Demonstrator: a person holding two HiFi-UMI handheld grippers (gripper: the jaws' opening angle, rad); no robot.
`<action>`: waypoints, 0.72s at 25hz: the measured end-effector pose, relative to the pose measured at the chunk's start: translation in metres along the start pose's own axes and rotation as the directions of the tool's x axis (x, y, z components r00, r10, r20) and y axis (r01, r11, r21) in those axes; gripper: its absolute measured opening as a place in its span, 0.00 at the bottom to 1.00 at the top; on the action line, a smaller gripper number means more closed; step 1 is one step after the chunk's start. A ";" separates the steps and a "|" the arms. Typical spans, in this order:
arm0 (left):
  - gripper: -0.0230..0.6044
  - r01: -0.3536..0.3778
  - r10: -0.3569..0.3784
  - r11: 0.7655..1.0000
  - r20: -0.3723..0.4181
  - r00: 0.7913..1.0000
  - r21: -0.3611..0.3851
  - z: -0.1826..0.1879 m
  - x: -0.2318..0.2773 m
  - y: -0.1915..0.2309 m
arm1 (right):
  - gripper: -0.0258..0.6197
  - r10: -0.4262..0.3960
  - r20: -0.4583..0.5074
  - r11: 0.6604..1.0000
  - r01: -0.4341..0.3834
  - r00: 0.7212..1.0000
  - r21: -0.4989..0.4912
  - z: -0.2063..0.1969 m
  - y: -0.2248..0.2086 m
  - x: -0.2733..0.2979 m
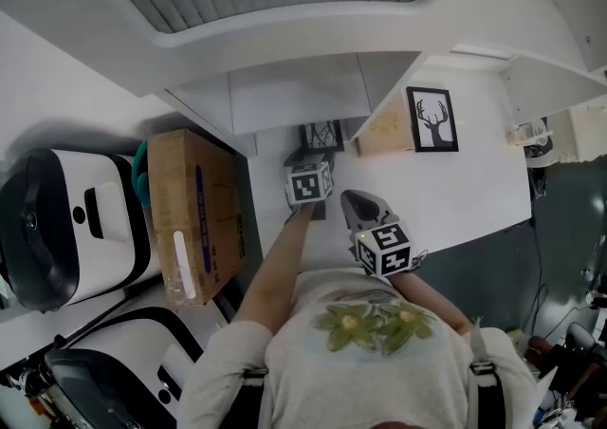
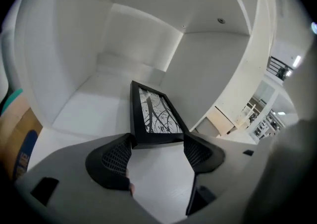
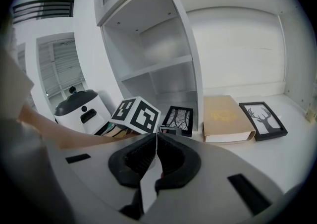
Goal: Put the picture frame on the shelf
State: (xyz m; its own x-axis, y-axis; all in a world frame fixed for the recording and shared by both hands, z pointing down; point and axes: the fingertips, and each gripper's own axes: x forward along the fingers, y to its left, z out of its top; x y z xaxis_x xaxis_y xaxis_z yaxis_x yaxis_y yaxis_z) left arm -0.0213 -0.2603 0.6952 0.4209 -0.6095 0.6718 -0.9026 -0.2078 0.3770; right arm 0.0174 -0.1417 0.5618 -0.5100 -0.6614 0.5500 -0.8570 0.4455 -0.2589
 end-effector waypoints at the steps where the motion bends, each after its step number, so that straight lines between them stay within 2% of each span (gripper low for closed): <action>1: 0.55 -0.014 0.014 0.999 -0.002 1.000 0.032 -0.001 0.001 0.001 | 0.09 -0.001 0.000 1.000 0.001 1.000 0.000 0.000 0.000 0.000; 4: 0.55 -0.048 0.050 0.995 -0.015 0.999 0.084 -0.002 -0.001 0.004 | 0.09 -0.002 -0.002 1.000 0.002 1.000 0.003 -0.002 -0.001 -0.001; 9: 0.55 -0.045 0.044 0.991 0.009 0.999 0.124 0.001 -0.007 0.004 | 0.09 0.003 0.000 1.000 -0.003 1.000 0.000 -0.002 0.000 0.000; 18: 0.52 0.032 -0.059 0.971 0.107 0.993 0.238 0.016 -0.049 -0.033 | 0.09 0.012 0.016 1.000 -0.012 1.000 -0.007 0.003 0.001 0.001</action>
State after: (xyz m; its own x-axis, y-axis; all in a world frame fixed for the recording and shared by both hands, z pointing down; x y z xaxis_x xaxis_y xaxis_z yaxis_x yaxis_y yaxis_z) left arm -0.0139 -0.2360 0.6397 0.4612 -0.6744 0.5766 -0.8843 -0.4031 0.2359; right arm 0.0157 -0.1437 0.5593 -0.5213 -0.6658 0.5338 -0.8504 0.4573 -0.2602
